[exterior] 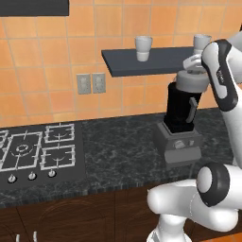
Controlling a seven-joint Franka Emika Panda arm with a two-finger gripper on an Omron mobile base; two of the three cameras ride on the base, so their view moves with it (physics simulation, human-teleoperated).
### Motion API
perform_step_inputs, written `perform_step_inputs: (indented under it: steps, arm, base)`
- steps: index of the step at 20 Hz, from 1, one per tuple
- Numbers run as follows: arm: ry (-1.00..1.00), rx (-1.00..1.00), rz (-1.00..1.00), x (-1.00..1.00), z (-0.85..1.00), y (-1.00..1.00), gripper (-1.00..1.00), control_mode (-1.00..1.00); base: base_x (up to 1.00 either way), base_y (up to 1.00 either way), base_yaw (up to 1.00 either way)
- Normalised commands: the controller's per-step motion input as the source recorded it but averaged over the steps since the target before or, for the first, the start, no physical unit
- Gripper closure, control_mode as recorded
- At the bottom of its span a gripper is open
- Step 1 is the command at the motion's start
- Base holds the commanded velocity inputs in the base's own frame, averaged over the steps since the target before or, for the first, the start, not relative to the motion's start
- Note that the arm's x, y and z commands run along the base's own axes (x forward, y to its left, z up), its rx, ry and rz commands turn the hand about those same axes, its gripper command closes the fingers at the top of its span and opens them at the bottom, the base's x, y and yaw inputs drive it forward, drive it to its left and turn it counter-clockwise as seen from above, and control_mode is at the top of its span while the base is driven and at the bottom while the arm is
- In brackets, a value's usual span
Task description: Close the lid blender by securely placing the lid on top.
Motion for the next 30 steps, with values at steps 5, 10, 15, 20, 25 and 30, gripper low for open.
perform_step_inputs:
  steps: [5, 10, 15, 20, 25, 30]
  arm:
    - [0.00, -0.02, -0.04, 0.19, 0.20, 0.25, 1.00, -1.00]
    - [0.00, -0.01, -0.05, 0.14, 0.25, 0.14, 1.00, -1.00]
    - [0.00, 0.00, -0.06, 0.06, 0.05, 0.00, 1.00, -1.00]
    - [-0.05, 0.00, -0.05, 0.03, 0.00, -0.01, 1.00, -1.00]
    - [-0.12, 0.00, -0.03, 0.03, 0.00, -0.04, 1.00, -1.00]
    - [-0.22, 0.00, -0.02, 0.00, 0.04, -0.07, 1.00, -1.00]
  base:
    - [0.00, 0.00, 0.00]
    - [0.00, 0.00, 0.00]
    - [0.00, 0.00, 0.00]
    - [0.00, 0.00, 0.00]
    - [0.00, 0.00, 0.00]
    - [0.00, 0.00, 0.00]
